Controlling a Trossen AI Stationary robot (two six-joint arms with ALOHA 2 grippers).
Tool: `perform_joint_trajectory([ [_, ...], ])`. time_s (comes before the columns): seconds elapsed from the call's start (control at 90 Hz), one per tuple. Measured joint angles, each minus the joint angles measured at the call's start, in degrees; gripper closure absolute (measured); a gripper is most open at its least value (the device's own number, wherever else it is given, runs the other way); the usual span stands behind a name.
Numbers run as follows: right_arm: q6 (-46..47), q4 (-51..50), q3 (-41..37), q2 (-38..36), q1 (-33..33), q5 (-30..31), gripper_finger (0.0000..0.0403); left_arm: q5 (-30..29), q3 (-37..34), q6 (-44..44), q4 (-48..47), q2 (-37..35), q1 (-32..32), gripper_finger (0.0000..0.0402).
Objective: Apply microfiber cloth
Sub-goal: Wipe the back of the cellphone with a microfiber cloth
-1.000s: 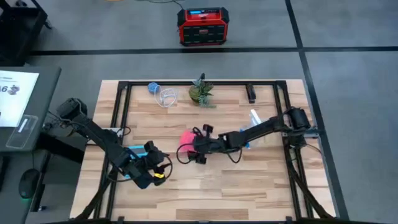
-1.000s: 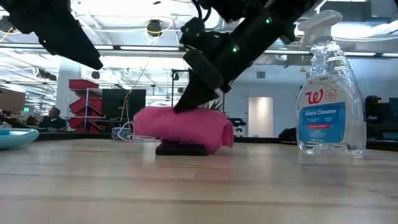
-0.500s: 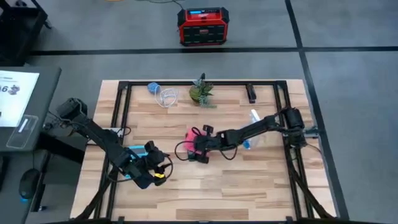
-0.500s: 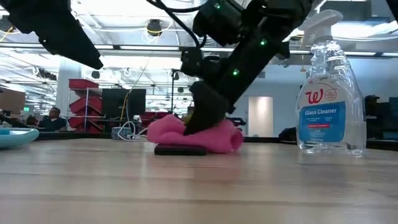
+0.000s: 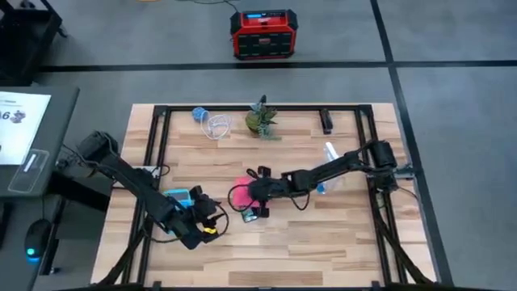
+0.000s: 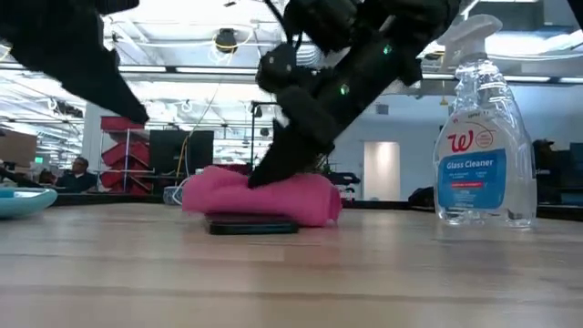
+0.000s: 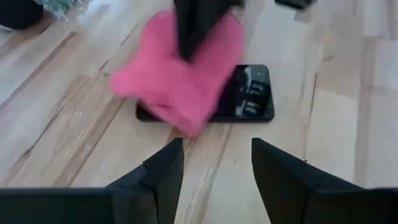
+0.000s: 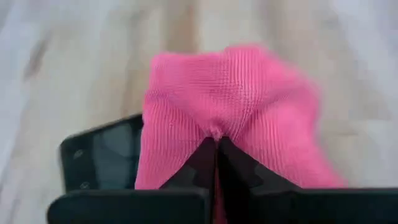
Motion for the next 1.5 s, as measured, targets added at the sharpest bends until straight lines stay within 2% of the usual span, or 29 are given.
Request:
perform_joint_trajectory([
  [0.167,-0.45,0.7,-0.13,-0.86,2.17,0.94,0.0403,-1.07,-0.01,3.07,6.46,7.13,0.72,0.024],
  [0.233,-0.67,0.22,-0.13,-0.57,2.27,-0.44,0.0403,-3.52,0.01,3.58,9.93,9.91,1.38,0.024],
  [0.3,-0.88,0.87,-0.04,1.11,1.58,-3.1,0.0403,-5.39,0.01,3.64,11.85,11.93,2.26,0.024],
  [0.533,-2.39,0.77,-0.1,4.64,-0.83,-15.43,0.0403,-5.76,0.01,3.61,14.35,13.36,4.56,0.024],
  [0.589,-1.84,1.0,-0.08,4.64,-1.08,-13.88,0.0403,-5.83,0.01,3.87,14.11,12.81,4.61,0.024],
  [0.7,2.51,2.07,-0.09,4.43,-1.1,-1.51,0.0403,-6.06,0.01,5.02,14.28,11.55,4.61,0.024],
  [0.744,3.09,2.58,-0.09,4.4,-1.2,0.9,0.0403,-6.11,0.01,5.28,14.28,11.05,4.61,0.024],
  [0.8,2.24,2.62,-0.09,4.36,-1.37,-0.38,0.0403,-6.19,0.01,5.3,14.17,10.49,4.61,0.024],
  [0.933,-0.71,2.17,-0.09,4.36,-0.83,-12.69,0.0403,-6.4,0.01,6.29,14.06,9.59,4.61,0.024],
  [1.022,-1.75,2.65,-0.09,4.34,-0.2,-17.54,0.0403,-6.79,0.01,6.72,14.07,8.88,4.61,0.024],
  [1.089,-1.12,3.53,-0.09,4.53,-0.02,-15.34,0.0403,-7.45,0.04,7.34,14.03,8.45,4.61,0.024],
  [1.178,4.61,2.79,-0.07,4.7,0.08,-0.65,0.0403,-7.82,0.06,7.64,14.14,8.0,4.61,0.024],
  [1.222,4.86,2.56,-0.12,4.75,0.0,2.63,0.0403,-7.98,0.05,7.62,14.06,7.87,4.61,0.024],
  [1.289,2.88,3.09,-0.13,4.76,-0.38,-0.3,0.0403,-8.08,0.06,7.44,14.34,7.87,4.61,0.024],
  [1.389,-0.38,3.3,-0.08,4.5,-0.68,-13.67,0.0403,-8.12,0.06,7.39,14.37,7.59,4.55,0.024],
  [1.422,-0.82,2.92,-0.07,4.49,-0.73,-16.25,0.0403,-8.19,0.06,7.22,14.45,7.33,4.55,0.024],
  [1.456,-0.28,2.48,-0.07,4.49,-0.58,-15.65,0.0403,-8.32,0.06,7.06,14.5,6.97,4.55,0.024],
  [1.5,1.83,1.86,-0.07,4.34,-0.19,-9.73,0.0403,-8.53,0.06,6.75,14.38,6.37,4.55,0.024],
])
